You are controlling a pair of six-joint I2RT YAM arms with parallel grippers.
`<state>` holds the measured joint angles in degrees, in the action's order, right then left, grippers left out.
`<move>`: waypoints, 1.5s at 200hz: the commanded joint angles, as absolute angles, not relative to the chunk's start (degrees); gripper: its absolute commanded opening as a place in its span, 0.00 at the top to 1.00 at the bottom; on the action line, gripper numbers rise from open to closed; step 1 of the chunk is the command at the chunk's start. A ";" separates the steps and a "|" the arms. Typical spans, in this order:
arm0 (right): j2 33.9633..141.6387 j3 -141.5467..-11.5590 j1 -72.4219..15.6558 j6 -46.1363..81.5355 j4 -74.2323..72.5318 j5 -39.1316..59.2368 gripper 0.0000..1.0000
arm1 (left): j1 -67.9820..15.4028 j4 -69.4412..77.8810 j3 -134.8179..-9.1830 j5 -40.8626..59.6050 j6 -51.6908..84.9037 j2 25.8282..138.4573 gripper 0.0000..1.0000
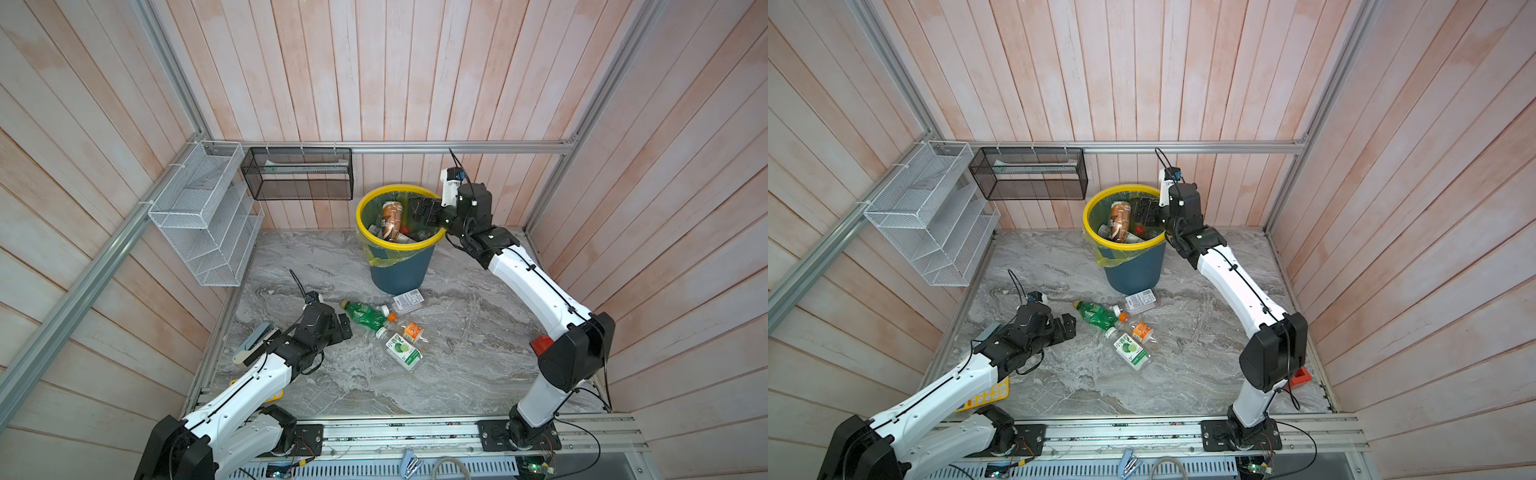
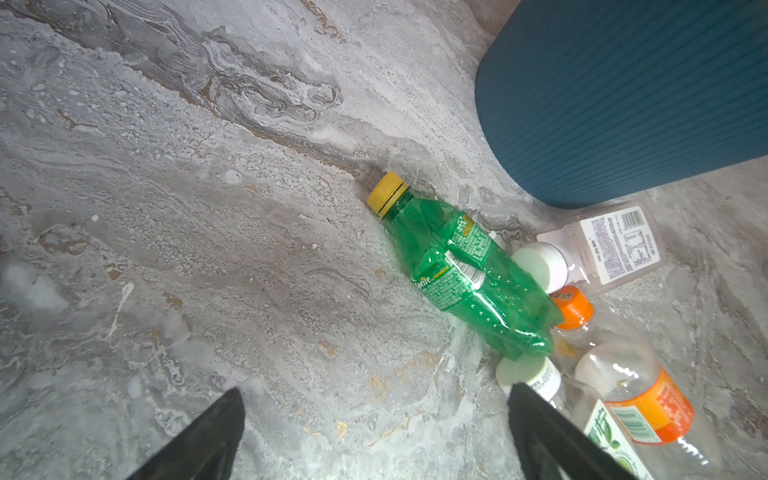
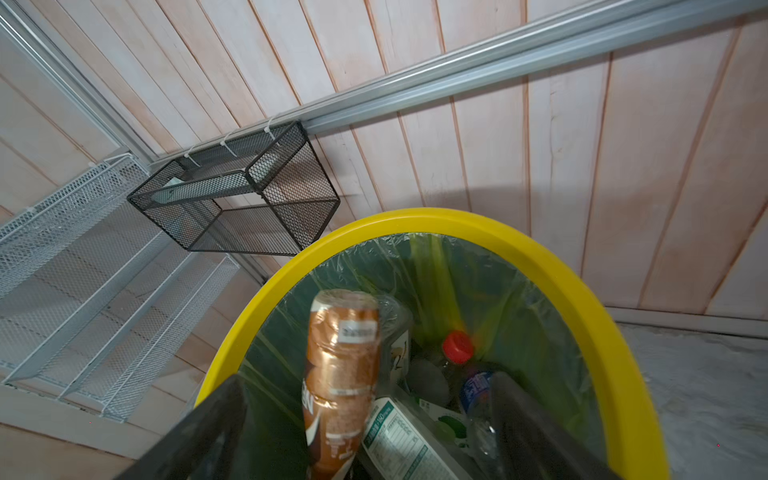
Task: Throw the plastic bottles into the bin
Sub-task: 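Lift the Nescafe bottle over the bin and open the right gripper, then reach the left gripper to the green yellow-cap bottle while the right arm withdraws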
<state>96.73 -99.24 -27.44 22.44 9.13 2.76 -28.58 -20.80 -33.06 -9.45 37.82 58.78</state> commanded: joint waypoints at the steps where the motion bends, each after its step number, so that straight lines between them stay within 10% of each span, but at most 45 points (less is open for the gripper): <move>1: 87.85 -97.65 -26.78 20.39 8.09 -2.49 0.08 | -28.94 -21.17 -34.27 -10.24 38.84 59.16 0.00; 171: 54.65 -40.74 -14.44 27.59 7.75 -8.98 0.01 | -33.22 -17.62 -45.00 -5.86 43.62 79.92 0.00; 300: 50.89 -31.86 -14.25 28.31 7.37 -9.03 0.01 | -30.33 -10.30 -49.33 0.89 48.22 93.84 0.02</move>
<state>51.51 -32.16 -14.52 28.75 7.51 -7.86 -31.68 -13.10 -48.58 -1.26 46.57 91.94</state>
